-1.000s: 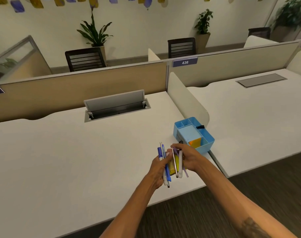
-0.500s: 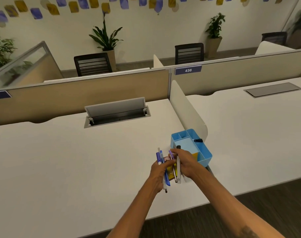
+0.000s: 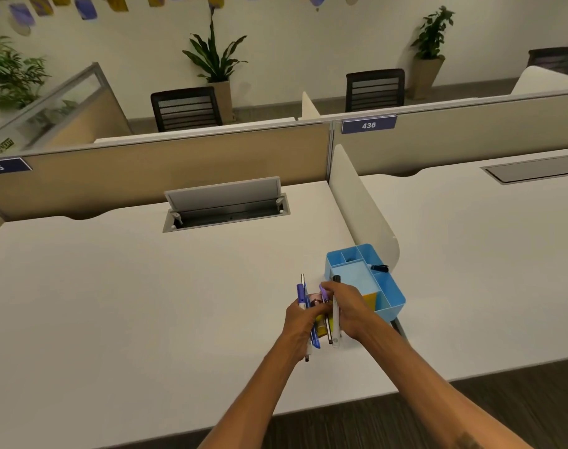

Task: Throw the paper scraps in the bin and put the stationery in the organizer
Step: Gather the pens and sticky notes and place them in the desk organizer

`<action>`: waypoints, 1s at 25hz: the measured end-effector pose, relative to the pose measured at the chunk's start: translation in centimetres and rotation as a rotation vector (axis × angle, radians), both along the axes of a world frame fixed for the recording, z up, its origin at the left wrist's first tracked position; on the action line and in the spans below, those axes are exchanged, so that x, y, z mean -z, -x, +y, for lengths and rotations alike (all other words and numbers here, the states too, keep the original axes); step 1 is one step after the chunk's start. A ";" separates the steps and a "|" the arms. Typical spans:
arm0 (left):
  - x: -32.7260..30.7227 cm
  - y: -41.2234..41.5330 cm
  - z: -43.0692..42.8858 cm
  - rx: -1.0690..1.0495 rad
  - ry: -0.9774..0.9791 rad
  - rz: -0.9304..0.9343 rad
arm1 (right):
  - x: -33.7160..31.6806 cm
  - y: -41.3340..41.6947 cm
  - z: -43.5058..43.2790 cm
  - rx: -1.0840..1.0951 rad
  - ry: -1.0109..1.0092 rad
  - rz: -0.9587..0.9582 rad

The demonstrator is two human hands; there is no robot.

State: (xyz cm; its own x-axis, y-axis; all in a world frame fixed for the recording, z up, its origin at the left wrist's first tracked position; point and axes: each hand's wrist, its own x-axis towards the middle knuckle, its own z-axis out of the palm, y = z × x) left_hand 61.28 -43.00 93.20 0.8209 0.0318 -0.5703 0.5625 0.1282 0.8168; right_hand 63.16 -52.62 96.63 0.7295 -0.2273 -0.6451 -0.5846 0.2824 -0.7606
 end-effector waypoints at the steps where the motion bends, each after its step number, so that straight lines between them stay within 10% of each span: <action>1: 0.0 -0.1 0.0 0.012 -0.008 -0.010 | -0.1 -0.1 0.1 -0.005 0.024 -0.009; 11: 0.2 -1.3 0.2 0.042 -0.067 -0.059 | -1.2 -0.7 -0.2 -0.071 0.110 -0.059; 19: 0.9 -0.7 0.1 0.037 -0.078 -0.063 | -1.2 -1.2 -1.1 -0.257 0.932 -0.164; 25: 1.4 0.0 -0.4 0.022 -0.033 -0.135 | -1.9 -1.7 -0.7 -0.685 0.849 -0.135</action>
State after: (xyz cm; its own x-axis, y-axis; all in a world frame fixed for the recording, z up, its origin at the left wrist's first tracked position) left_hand 61.31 -43.42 91.79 0.8905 0.0295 -0.4539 0.4500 0.0886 0.8886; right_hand 64.86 -53.35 98.50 0.9235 -0.0794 -0.3753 -0.3149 -0.7157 -0.6234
